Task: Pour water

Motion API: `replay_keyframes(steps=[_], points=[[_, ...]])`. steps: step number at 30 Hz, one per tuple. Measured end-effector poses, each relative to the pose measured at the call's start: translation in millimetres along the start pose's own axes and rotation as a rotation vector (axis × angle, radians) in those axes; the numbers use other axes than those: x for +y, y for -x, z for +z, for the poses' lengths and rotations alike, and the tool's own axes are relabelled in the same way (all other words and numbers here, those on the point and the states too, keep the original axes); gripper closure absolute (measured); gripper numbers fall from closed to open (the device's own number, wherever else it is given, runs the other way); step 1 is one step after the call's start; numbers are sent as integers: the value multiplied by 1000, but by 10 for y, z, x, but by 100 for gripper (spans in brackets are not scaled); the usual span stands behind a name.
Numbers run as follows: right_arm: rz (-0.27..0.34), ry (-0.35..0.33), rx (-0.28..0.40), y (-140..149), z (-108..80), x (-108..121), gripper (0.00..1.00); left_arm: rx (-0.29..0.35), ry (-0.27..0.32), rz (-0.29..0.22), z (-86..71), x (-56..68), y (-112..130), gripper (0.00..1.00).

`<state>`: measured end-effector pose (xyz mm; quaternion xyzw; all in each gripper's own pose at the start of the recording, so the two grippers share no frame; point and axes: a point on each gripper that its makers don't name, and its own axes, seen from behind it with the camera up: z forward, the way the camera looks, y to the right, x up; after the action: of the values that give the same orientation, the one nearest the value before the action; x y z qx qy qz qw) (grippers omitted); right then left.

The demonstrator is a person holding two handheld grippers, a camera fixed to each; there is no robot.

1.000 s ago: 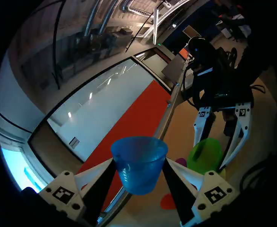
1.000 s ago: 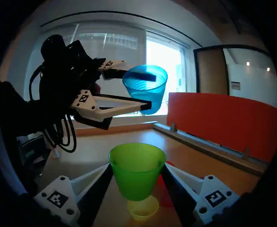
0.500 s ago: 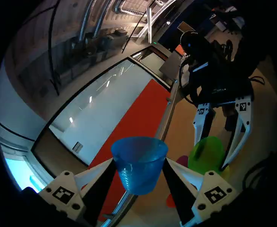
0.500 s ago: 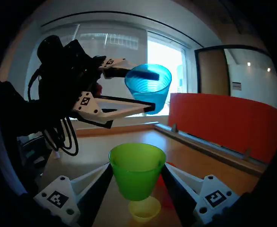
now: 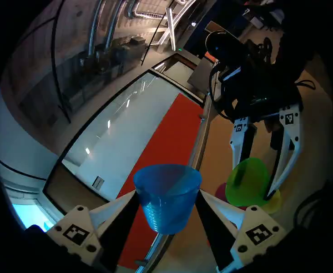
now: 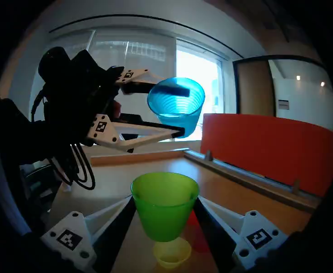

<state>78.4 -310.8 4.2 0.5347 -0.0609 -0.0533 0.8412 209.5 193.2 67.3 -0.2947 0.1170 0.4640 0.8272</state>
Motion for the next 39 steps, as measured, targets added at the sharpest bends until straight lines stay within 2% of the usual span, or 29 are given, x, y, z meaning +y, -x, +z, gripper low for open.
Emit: replay_keyframes(steps=[9,39], points=[[1,4,2,-1,-8,15,11,0,-3,31,-1,13,-30,18],[-5,4,9,-44,-18,0,11,2,-29,102,-12,-81,-84,18]])
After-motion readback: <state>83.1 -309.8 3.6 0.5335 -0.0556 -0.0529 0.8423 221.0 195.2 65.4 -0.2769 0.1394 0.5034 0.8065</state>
